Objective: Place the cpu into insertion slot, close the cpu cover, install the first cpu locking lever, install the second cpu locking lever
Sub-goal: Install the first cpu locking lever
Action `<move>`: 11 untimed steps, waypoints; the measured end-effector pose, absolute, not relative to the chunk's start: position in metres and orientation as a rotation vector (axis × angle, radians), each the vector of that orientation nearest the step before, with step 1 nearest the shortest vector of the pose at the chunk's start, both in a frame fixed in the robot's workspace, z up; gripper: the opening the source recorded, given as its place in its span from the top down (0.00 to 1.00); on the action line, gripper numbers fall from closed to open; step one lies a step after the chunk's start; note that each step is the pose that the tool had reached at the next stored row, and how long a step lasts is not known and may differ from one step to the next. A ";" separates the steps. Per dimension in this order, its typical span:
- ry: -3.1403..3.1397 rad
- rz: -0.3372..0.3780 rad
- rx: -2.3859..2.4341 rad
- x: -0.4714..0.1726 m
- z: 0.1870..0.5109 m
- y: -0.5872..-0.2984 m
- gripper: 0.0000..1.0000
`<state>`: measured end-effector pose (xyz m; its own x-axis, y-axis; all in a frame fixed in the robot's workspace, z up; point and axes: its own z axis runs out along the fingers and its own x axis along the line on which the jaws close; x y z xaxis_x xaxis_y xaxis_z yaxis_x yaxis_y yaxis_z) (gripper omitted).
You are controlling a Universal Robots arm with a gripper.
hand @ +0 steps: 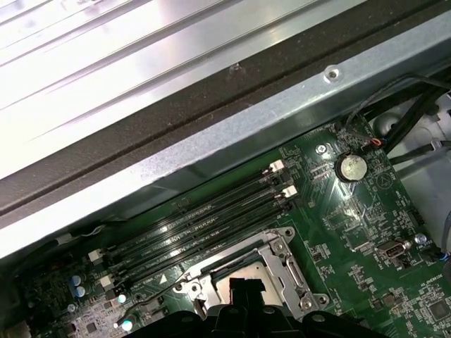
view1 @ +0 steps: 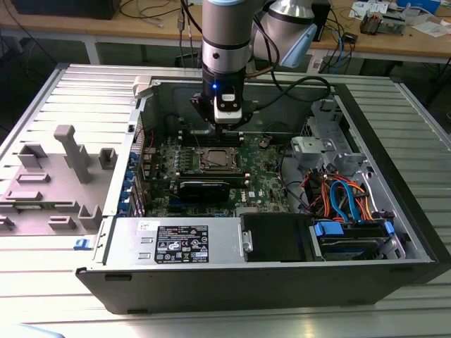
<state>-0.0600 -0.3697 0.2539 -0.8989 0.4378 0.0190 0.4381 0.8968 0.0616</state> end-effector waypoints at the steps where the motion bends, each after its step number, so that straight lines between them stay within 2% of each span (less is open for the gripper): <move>1: -3.055 -0.102 -0.702 -0.060 0.254 -0.370 0.89; 11: -3.058 -0.113 -0.680 -0.060 0.254 -0.370 0.89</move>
<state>-0.0600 -0.3697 0.2540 -0.9060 0.4228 0.0223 0.4233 0.9034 0.0686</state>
